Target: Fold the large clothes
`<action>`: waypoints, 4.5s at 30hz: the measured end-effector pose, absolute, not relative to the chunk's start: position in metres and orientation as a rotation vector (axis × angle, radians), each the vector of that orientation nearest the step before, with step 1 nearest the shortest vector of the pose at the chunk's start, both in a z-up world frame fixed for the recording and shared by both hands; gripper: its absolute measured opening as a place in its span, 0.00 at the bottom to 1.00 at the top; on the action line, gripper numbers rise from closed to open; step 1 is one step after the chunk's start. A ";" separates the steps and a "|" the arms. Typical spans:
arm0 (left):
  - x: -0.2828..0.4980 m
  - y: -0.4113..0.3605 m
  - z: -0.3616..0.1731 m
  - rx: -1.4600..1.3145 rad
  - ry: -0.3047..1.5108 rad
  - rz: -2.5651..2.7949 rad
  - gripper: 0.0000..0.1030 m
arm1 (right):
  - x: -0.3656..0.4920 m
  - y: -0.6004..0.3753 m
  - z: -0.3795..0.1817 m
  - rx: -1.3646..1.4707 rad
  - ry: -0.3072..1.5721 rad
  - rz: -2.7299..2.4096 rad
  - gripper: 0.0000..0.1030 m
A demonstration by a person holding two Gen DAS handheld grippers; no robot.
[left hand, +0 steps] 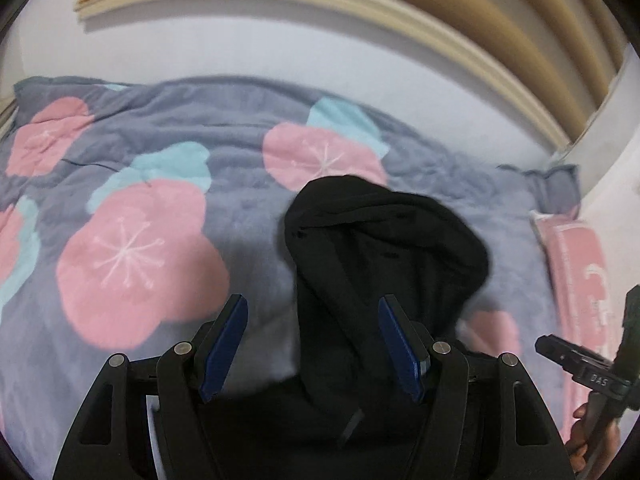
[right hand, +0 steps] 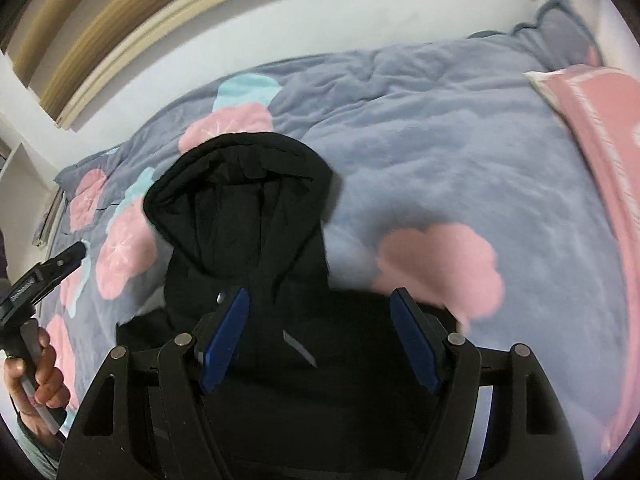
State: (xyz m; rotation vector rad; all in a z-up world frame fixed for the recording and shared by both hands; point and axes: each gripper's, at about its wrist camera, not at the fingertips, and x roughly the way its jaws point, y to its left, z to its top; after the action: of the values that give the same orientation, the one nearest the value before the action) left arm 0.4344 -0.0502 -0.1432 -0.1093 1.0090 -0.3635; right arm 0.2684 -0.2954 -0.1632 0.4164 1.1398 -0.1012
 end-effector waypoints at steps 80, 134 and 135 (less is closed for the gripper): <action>0.533 -0.089 -0.292 -0.216 1.103 -0.423 0.65 | 0.473 -0.228 -0.305 0.215 1.233 0.177 0.43; 0.587 -0.080 -0.265 -0.201 1.241 -0.840 0.77 | 0.475 -0.298 -0.305 0.318 1.302 0.420 0.74; 0.585 -0.084 -0.265 -0.178 1.217 -0.834 0.67 | 0.476 -0.293 -0.309 0.309 1.315 0.431 0.63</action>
State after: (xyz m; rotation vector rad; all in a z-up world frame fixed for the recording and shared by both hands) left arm 0.5850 -0.0836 -0.2648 -0.1781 1.2173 -0.8341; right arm 0.4763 -0.2933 -0.3093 0.3090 1.3149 0.4313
